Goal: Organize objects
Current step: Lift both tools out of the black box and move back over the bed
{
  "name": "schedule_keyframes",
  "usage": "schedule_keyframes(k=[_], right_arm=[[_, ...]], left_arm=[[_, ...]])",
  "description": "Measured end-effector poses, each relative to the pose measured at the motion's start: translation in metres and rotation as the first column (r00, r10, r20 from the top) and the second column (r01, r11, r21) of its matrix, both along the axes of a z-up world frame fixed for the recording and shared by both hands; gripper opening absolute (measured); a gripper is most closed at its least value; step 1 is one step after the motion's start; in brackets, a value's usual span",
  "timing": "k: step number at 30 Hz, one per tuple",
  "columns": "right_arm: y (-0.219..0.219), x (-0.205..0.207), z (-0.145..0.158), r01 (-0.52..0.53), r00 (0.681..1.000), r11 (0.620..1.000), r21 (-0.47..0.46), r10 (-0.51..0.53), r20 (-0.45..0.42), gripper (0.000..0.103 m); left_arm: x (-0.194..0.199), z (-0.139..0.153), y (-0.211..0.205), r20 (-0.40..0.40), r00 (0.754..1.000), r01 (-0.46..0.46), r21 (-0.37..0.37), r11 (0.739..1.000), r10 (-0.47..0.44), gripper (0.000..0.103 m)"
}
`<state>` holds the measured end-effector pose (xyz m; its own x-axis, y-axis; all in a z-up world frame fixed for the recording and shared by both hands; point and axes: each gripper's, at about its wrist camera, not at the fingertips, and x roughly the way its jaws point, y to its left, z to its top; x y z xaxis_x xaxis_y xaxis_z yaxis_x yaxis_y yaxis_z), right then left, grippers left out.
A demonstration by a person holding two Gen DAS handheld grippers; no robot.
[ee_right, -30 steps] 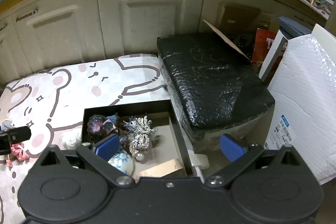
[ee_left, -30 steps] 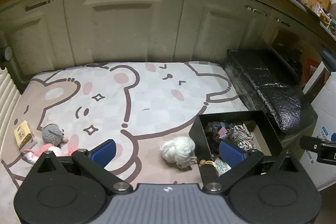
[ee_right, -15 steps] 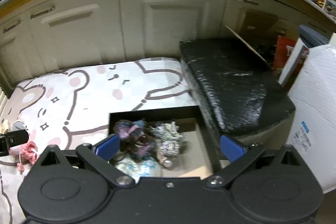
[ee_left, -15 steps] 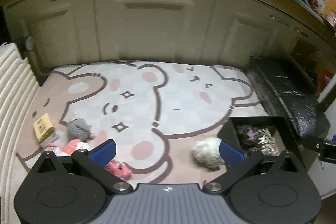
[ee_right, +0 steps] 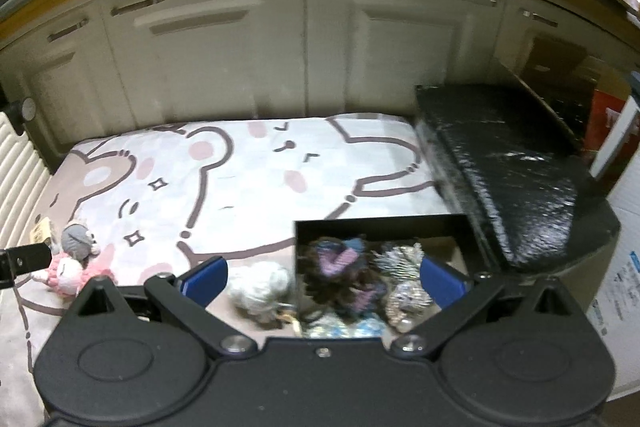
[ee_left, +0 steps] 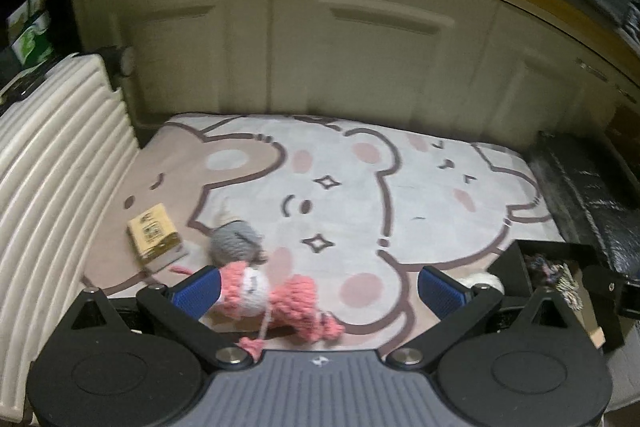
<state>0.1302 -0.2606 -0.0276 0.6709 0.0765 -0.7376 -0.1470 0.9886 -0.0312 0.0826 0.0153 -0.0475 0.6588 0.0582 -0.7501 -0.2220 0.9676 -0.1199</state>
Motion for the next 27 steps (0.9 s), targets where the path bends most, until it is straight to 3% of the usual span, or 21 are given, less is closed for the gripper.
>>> schedule_keyframes(k=[17,19,21,27], right_arm=[[0.036,0.019,-0.015,-0.025,0.998,0.996,0.08,0.03,-0.057,0.103],[0.037,0.022,-0.017,-0.016,0.997,0.995,0.096,0.023,-0.068,0.1],[0.039,0.024,-0.018,-0.012,0.997,0.995,0.101,0.02,-0.076,0.09],[0.05,0.032,-0.029,-0.039,0.992,0.993,0.113,0.052,-0.118,0.081]], left_arm=[[0.0,-0.017,0.045,-0.04,0.996,-0.081,0.016,0.997,0.082,0.103],[0.001,-0.02,0.048,-0.05,0.995,-0.088,0.017,0.996,0.089,0.103],[0.001,-0.023,0.052,-0.064,0.993,-0.1,0.015,0.995,0.101,0.103],[0.002,-0.032,0.063,-0.092,0.986,-0.145,-0.026,0.989,0.142,0.103]])
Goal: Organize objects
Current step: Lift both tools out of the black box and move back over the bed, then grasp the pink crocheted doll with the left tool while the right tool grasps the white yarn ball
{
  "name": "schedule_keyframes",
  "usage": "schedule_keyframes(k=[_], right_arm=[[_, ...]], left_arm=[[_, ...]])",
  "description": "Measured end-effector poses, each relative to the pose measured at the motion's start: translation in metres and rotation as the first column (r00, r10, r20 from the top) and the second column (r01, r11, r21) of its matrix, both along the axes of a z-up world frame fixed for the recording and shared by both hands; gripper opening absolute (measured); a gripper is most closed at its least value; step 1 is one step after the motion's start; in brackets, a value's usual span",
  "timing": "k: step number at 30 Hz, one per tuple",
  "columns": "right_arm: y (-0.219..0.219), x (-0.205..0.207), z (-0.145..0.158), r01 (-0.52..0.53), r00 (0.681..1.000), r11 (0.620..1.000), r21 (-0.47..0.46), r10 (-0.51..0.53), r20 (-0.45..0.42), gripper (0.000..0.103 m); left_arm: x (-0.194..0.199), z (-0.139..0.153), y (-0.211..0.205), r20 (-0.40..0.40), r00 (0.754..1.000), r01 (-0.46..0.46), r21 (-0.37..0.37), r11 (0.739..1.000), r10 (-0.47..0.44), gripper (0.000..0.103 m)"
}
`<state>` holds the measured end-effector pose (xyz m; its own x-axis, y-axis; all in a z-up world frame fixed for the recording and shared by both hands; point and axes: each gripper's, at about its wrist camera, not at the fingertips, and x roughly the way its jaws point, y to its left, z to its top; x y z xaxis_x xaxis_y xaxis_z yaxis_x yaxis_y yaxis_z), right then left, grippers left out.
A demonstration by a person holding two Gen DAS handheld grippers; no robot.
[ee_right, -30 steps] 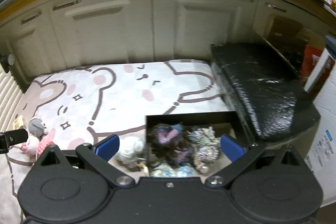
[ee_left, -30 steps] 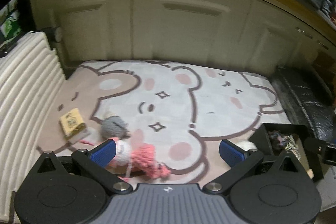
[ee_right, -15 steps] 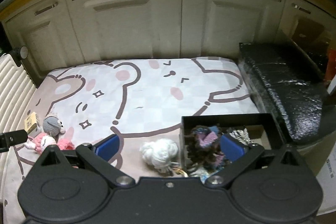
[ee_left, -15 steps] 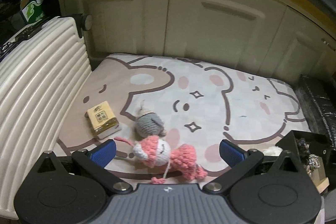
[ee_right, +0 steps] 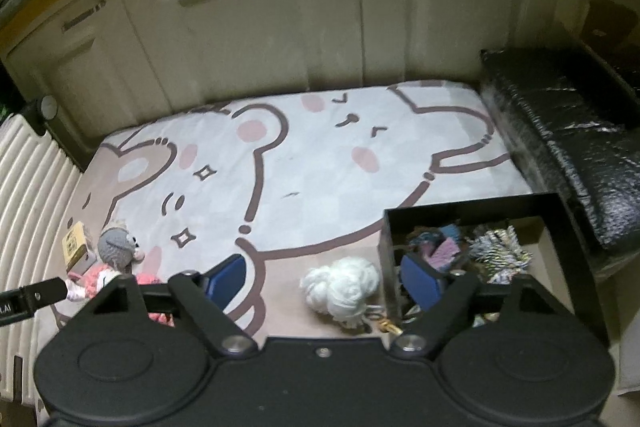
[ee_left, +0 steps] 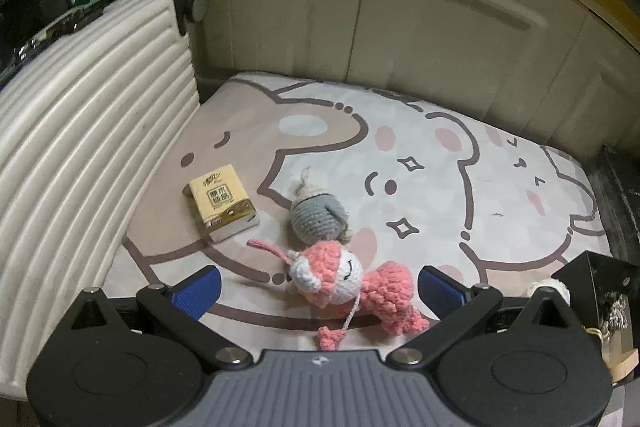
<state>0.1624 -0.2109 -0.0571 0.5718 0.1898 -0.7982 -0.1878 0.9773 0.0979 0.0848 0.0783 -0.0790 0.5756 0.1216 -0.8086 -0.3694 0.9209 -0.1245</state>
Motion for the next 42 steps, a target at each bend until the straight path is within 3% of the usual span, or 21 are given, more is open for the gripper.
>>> schedule_keyframes(k=[12,22,28,37,42], right_arm=[[0.013,0.017,-0.028,-0.061,0.997,0.996,-0.059,0.058,-0.056,0.07],[0.019,0.031,-0.055,-0.133,0.987,0.985,-0.109,0.122,-0.103,0.062],[0.028,0.035,-0.071,-0.2,0.977,0.965,-0.172,0.183,-0.114,0.06],[0.038,0.039,-0.087,-0.272,0.962,0.922,-0.274,0.254,-0.1,0.062],[0.043,0.039,-0.095,-0.291,0.956,0.896,-0.336,0.283,-0.073,0.058]], left_arm=[[0.014,-0.015,0.0,-0.005,1.0,-0.015,-0.123,0.992,0.014,0.096],[0.03,-0.039,-0.007,-0.047,0.999,-0.037,-0.295,0.955,0.024,0.084],[0.039,-0.053,-0.007,-0.083,0.995,-0.075,-0.321,0.944,0.051,0.077],[0.049,-0.076,-0.009,-0.154,0.98,-0.176,-0.396,0.901,0.124,0.068],[0.053,-0.085,-0.009,-0.192,0.962,-0.253,-0.361,0.898,0.194,0.067]])
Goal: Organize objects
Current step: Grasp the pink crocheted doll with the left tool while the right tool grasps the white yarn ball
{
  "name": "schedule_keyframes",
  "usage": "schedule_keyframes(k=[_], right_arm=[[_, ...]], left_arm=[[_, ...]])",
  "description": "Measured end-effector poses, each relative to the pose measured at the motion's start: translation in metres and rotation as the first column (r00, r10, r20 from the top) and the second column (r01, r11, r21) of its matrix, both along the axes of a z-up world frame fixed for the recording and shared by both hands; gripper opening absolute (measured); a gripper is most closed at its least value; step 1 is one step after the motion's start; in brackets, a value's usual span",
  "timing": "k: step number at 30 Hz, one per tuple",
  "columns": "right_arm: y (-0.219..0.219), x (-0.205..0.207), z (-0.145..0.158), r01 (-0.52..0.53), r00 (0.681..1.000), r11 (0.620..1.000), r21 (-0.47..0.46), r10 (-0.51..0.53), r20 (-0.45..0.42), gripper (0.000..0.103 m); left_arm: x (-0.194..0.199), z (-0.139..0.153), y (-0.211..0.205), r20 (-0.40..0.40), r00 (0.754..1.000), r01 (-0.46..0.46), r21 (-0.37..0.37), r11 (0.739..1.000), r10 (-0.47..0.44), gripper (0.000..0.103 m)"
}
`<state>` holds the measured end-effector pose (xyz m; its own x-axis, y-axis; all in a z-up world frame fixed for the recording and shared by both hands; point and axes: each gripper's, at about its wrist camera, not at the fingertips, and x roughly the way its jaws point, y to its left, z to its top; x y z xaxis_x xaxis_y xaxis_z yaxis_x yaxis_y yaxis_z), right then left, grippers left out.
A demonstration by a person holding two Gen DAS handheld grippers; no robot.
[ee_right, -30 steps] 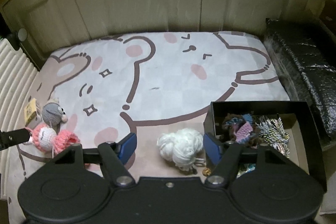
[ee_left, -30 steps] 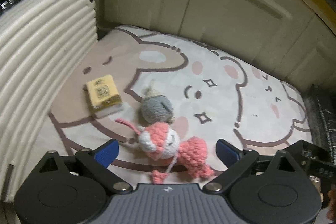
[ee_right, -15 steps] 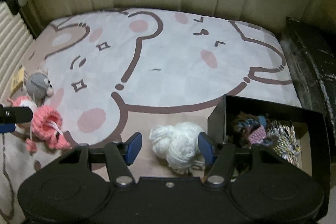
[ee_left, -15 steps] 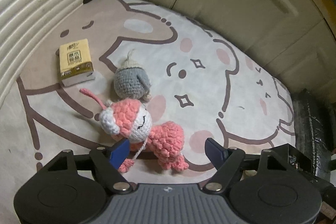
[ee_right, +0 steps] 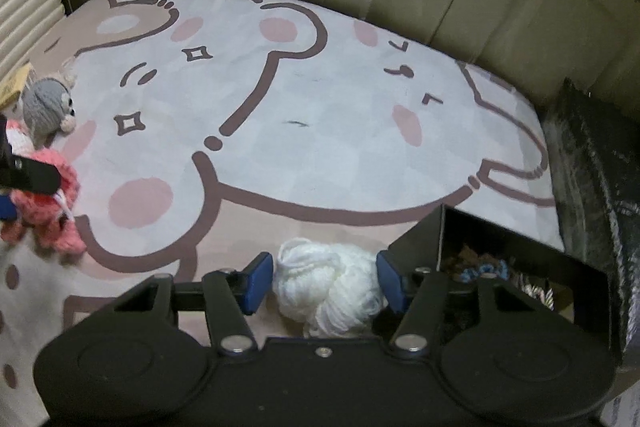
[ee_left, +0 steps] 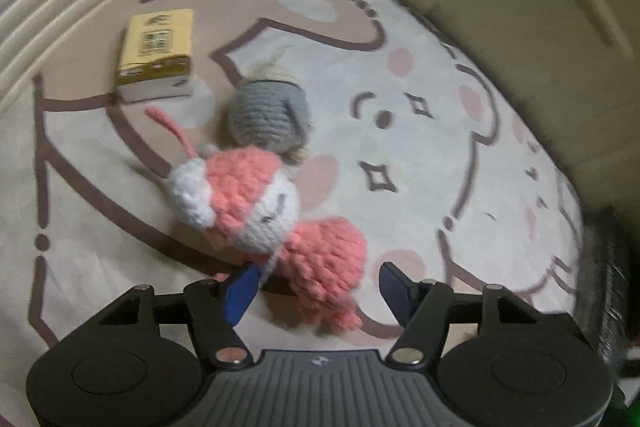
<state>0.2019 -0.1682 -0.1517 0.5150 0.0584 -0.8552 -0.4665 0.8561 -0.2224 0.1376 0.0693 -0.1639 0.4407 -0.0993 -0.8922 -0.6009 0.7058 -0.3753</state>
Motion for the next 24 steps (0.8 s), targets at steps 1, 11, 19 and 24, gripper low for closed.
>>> schedule_keyframes(k=[1,11,19,24], right_arm=[[0.001,-0.001,-0.001,-0.009,1.0,1.0,-0.011,0.009,0.007,0.058],[0.013,-0.007,-0.018,-0.13,0.988,0.976,-0.175,0.142,0.062,0.053],[0.01,-0.005,-0.012,-0.131,0.988,0.977,-0.167,0.141,0.054,0.042],[0.002,-0.002,0.0,-0.097,0.995,0.992,-0.075,0.098,0.017,0.04]], left_arm=[[0.001,-0.001,0.001,-0.005,1.0,-0.014,0.005,1.0,0.014,0.067],[0.005,-0.016,0.012,-0.008,0.988,-0.156,-0.09,0.984,0.156,0.066],[0.005,-0.019,0.012,-0.023,0.987,-0.16,-0.116,0.98,0.159,0.046],[0.006,-0.011,0.009,0.004,0.993,-0.119,-0.109,0.987,0.121,0.038]])
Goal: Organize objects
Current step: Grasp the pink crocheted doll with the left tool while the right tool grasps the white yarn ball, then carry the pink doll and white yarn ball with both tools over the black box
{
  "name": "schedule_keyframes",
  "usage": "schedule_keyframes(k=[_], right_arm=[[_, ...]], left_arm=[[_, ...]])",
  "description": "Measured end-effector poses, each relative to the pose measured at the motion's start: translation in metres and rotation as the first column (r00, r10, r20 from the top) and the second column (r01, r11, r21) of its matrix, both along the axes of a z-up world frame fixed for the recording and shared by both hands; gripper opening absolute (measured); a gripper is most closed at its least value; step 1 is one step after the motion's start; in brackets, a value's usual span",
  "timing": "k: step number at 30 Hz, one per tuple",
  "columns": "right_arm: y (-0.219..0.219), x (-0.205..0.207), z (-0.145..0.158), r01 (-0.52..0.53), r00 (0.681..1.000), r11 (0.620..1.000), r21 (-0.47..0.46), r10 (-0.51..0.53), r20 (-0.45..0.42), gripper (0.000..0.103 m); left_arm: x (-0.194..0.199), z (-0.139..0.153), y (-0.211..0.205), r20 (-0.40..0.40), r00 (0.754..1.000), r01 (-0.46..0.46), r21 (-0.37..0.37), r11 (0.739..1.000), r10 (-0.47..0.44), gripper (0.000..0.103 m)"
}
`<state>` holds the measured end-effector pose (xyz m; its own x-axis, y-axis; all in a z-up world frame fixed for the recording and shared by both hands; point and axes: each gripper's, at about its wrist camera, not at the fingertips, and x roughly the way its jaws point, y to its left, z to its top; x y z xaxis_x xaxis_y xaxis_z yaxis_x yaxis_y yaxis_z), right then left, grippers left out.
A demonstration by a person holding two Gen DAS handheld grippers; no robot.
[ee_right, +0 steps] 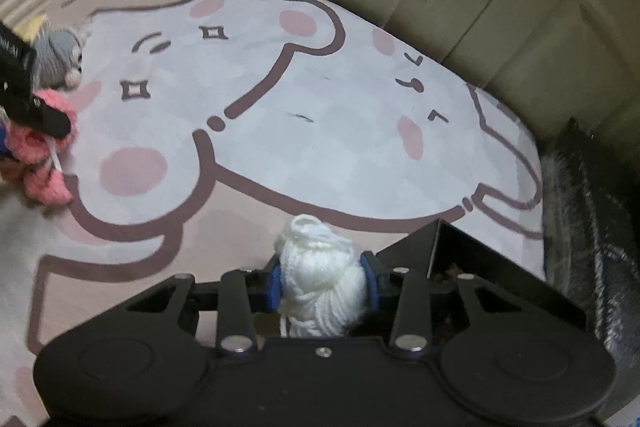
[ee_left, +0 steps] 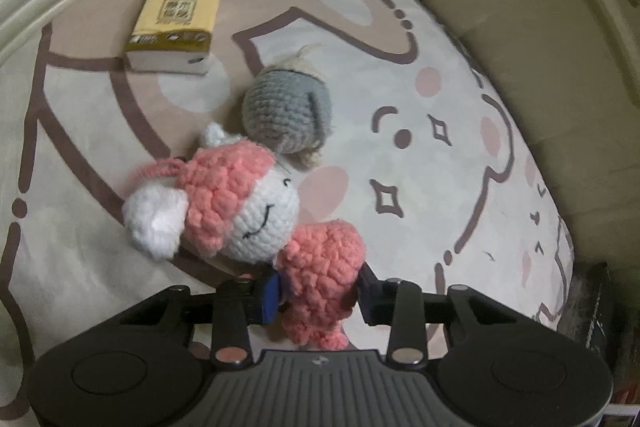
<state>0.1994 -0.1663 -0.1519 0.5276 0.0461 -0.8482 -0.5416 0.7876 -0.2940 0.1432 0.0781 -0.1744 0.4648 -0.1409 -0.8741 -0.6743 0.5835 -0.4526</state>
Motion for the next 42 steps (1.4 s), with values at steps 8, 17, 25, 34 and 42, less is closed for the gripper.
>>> schedule_keyframes(k=[8,17,25,34,42], right_arm=[[-0.015,0.0,0.029,0.106,0.994,0.976,0.189,-0.098,-0.05,0.039],[-0.029,-0.007,0.063,0.176,0.984,0.929,0.327,-0.171,-0.044,0.04],[-0.042,-0.018,0.086,0.224,0.974,0.895,0.386,-0.22,-0.055,0.04],[-0.054,-0.031,0.102,0.243,0.968,0.877,0.414,-0.248,-0.043,0.04],[-0.063,-0.041,0.115,0.25,0.964,0.866,0.433,-0.266,-0.025,0.04]], left_arm=[[0.001,0.03,-0.018,0.03,0.987,0.155,0.14,0.978,-0.161,0.037],[-0.009,0.067,-0.042,0.045,0.949,0.282,0.315,0.906,-0.312,0.036],[-0.023,0.087,-0.063,0.021,0.907,0.375,0.414,0.829,-0.421,0.036],[-0.035,0.106,-0.081,0.021,0.881,0.408,0.476,0.779,-0.473,0.037],[-0.042,0.119,-0.096,0.038,0.862,0.418,0.508,0.753,-0.505,0.037]])
